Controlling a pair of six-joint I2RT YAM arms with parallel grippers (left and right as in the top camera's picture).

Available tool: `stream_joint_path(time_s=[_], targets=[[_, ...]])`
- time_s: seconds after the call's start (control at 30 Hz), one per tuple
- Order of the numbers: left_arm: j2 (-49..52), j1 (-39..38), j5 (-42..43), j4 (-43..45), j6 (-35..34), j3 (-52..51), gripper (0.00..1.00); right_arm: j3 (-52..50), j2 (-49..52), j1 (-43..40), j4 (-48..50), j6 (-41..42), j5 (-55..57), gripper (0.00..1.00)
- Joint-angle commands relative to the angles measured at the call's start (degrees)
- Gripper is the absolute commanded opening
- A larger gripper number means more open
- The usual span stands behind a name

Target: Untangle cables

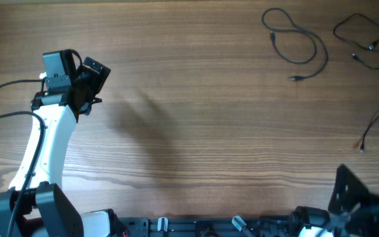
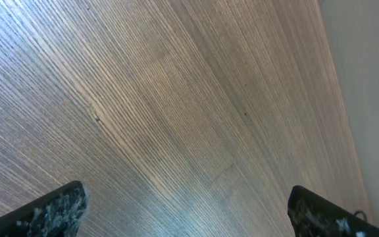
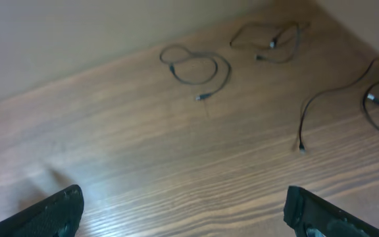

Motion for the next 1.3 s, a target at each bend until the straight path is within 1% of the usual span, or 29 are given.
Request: stream_joint_path(time_s=[0.0,0.07,0.2,0.3,0.53,0.6,0.67,0.73,0.93,1.03,1.27], targets=[[-0.46,0.33,-0.57,0.0,0.94,-0.13,1.0,-0.11,-5.16,0.02,1.46,-3.41,0.7,1.0],[-0.46,0.33,-0.57,0.0,0.94,-0.13,1.0,-0.13,-7.1,0.02,1.51,-4.96,0.66,1.0],[-0.46,0.33,-0.57,0.0,0.94,-0.13,1.0,-3.28,-9.88,-0.15,3.98,-5.03,0.04,1.0],[-0.46,0.33,-0.57,0.0,0.94,-0.13,1.0,-10.6,-13.2,0.15,12.92,-5.05,-2.38,1.0],[-0.46,0.33,-0.57,0.0,0.94,-0.13,1.0,-40.26,-24.33,1.01,44.37,-4.98,-8.22,1.0],[-0.46,0.33,-0.57,0.0,0.94,-0.13,1.0,-46.29,-25.73,1.07,49.86,-4.98,-11.43,1.0],[-0.46,0.33,-0.57,0.0,0.94,-0.13,1.0,-55.01,-27.45,1.53,58.75,-4.98,-14.93,1.0],[-0.46,0.33,-0.57,0.0,0.94,-0.13,1.0,-60.92,-28.74,2.05,65.05,-4.96,-16.37,1.0],[-0.46,0.33,-0.57,0.0,0.94,-0.13,1.0,-74.77,-33.68,4.81,80.17,-4.87,-16.46,1.0],[-0.46,0.33,-0.57,0.0,0.94,-0.13,1.0,-80.02,-33.92,6.16,86.62,-4.9,-16.02,1.0],[-0.46,0.33,-0.57,0.0,0.94,-0.13,1.0,-89.15,-33.92,6.51,94.88,-4.98,-13.27,1.0]])
